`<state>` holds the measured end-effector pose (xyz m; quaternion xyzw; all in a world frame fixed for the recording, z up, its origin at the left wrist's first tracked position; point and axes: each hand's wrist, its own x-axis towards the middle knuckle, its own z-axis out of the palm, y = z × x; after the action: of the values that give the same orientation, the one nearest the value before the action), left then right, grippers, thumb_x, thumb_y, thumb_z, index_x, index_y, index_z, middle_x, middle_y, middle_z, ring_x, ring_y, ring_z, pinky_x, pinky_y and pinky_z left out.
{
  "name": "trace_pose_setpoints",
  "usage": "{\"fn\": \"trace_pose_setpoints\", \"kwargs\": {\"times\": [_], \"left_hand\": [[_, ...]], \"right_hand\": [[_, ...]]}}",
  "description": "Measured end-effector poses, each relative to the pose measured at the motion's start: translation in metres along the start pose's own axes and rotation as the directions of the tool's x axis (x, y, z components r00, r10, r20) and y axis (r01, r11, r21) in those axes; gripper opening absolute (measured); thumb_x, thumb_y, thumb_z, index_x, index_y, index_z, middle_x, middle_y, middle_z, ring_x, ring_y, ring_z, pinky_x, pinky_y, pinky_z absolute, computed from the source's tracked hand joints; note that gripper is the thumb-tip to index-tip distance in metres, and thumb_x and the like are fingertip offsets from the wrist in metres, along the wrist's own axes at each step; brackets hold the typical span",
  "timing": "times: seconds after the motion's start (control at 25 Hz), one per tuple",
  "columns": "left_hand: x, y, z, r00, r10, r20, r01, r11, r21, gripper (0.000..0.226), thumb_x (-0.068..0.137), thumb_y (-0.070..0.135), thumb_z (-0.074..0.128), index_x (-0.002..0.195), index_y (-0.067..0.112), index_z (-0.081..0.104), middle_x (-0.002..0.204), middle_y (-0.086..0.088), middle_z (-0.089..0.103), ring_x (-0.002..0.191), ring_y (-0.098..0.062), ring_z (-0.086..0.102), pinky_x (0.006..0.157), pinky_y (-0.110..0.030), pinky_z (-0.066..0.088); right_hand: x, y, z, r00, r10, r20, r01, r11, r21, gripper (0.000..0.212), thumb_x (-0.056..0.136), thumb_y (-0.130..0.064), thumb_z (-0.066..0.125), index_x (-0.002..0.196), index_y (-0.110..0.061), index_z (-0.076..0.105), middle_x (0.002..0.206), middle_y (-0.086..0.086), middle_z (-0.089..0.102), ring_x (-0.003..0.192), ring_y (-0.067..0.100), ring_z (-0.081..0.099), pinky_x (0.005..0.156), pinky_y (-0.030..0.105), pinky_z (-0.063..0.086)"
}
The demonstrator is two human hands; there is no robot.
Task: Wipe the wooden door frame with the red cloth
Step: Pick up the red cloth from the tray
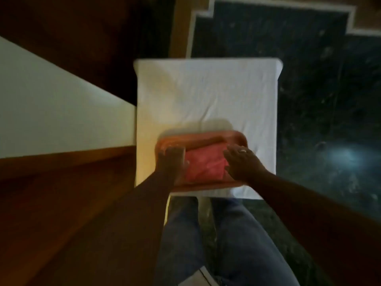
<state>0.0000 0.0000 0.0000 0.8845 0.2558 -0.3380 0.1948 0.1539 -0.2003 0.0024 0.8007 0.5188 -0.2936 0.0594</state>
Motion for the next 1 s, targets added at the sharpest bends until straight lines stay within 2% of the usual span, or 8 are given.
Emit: {"fn": "trace_pose_setpoints", "kwargs": {"times": [0.12, 0.2, 0.36, 0.6, 0.72, 0.8, 0.92, 1.0], "left_hand": [[0.051, -0.020, 0.056, 0.989, -0.027, 0.145, 0.023, 0.999, 0.027, 0.070, 0.100, 0.044, 0.048, 0.157, 0.012, 0.024, 0.164, -0.016, 0.025, 0.150, -0.030, 0.025, 0.120, -0.046, 0.021], [0.074, -0.030, 0.080, 0.999, 0.001, 0.041, -0.004, 0.997, 0.071, 0.070, 0.097, 0.048, 0.051, 0.153, 0.012, 0.032, 0.156, -0.020, 0.036, 0.142, -0.037, 0.035, 0.113, -0.051, 0.030], [0.089, -0.039, 0.089, 0.995, 0.074, -0.067, -0.068, 0.994, 0.080, 0.056, 0.085, 0.047, 0.065, 0.130, 0.016, 0.056, 0.131, -0.018, 0.051, 0.123, -0.039, 0.048, 0.101, -0.051, 0.037], [0.022, -0.034, 0.024, 0.992, 0.095, 0.078, -0.035, 0.827, -0.561, 0.019, 0.089, 0.018, 0.064, 0.104, 0.025, 0.053, 0.096, 0.003, 0.061, 0.090, -0.021, 0.064, 0.071, -0.023, 0.047], [-0.035, -0.029, -0.038, 0.995, -0.038, -0.095, -0.049, 0.640, -0.767, 0.027, 0.083, 0.016, 0.064, 0.110, 0.018, 0.060, 0.098, 0.005, 0.064, 0.093, -0.016, 0.063, 0.071, -0.019, 0.050], [-0.073, -0.025, -0.081, 0.963, -0.169, -0.210, -0.107, 0.475, -0.874, 0.038, 0.081, 0.021, 0.062, 0.118, 0.013, 0.062, 0.106, -0.004, 0.065, 0.096, -0.019, 0.064, 0.078, -0.031, 0.054], [-0.128, -0.030, -0.131, 0.874, -0.338, -0.350, -0.250, 0.307, -0.918, 0.030, 0.090, 0.018, 0.064, 0.118, 0.009, 0.061, 0.107, -0.010, 0.067, 0.096, -0.022, 0.065, 0.077, -0.033, 0.056], [-0.156, -0.038, -0.157, 0.797, -0.435, -0.419, -0.320, 0.283, -0.904, 0.025, 0.096, 0.017, 0.061, 0.119, 0.009, 0.060, 0.112, -0.014, 0.068, 0.100, -0.029, 0.066, 0.079, -0.038, 0.058]], "right_hand": [[0.050, 0.014, 0.062, 0.998, -0.053, 0.024, 0.053, 0.999, 0.003, 0.053, 0.092, -0.025, 0.055, 0.138, 0.000, 0.049, 0.144, 0.027, 0.047, 0.120, 0.043, 0.056, 0.094, 0.050, 0.046], [0.078, 0.019, 0.084, 0.998, -0.054, -0.030, 0.053, 0.998, -0.027, 0.053, 0.094, -0.020, 0.051, 0.143, -0.002, 0.043, 0.150, 0.024, 0.042, 0.130, 0.041, 0.050, 0.096, 0.052, 0.045], [0.107, 0.016, 0.095, 0.985, -0.139, -0.100, 0.120, 0.978, -0.170, 0.035, 0.083, -0.015, 0.065, 0.116, -0.006, 0.063, 0.111, 0.020, 0.067, 0.097, 0.038, 0.066, 0.079, 0.044, 0.048], [0.053, 0.004, 0.016, 0.973, 0.014, 0.231, -0.080, 0.957, 0.281, 0.019, 0.083, -0.034, 0.070, 0.081, -0.019, 0.058, 0.074, -0.001, 0.062, 0.068, 0.017, 0.061, 0.065, 0.029, 0.052], [0.013, -0.006, -0.053, 0.970, 0.121, 0.210, -0.233, 0.699, 0.676, 0.019, 0.080, -0.017, 0.075, 0.070, -0.013, 0.059, 0.063, -0.001, 0.058, 0.055, 0.010, 0.054, 0.053, 0.016, 0.040], [-0.005, -0.012, -0.108, 0.959, 0.214, 0.184, -0.257, 0.389, 0.885, 0.006, 0.079, -0.010, 0.074, 0.076, -0.014, 0.071, 0.073, 0.002, 0.070, 0.065, 0.013, 0.064, 0.060, 0.021, 0.049], [0.001, -0.034, -0.180, 0.927, 0.334, 0.170, -0.142, -0.108, 0.984, 0.010, 0.083, -0.025, 0.072, 0.093, -0.024, 0.074, 0.093, 0.004, 0.077, 0.085, 0.021, 0.074, 0.066, 0.034, 0.058], [0.015, -0.062, -0.221, 0.950, 0.255, 0.181, -0.135, -0.189, 0.973, 0.021, 0.090, -0.033, 0.066, 0.108, -0.021, 0.067, 0.107, 0.008, 0.073, 0.097, 0.026, 0.072, 0.067, 0.038, 0.059]]}}
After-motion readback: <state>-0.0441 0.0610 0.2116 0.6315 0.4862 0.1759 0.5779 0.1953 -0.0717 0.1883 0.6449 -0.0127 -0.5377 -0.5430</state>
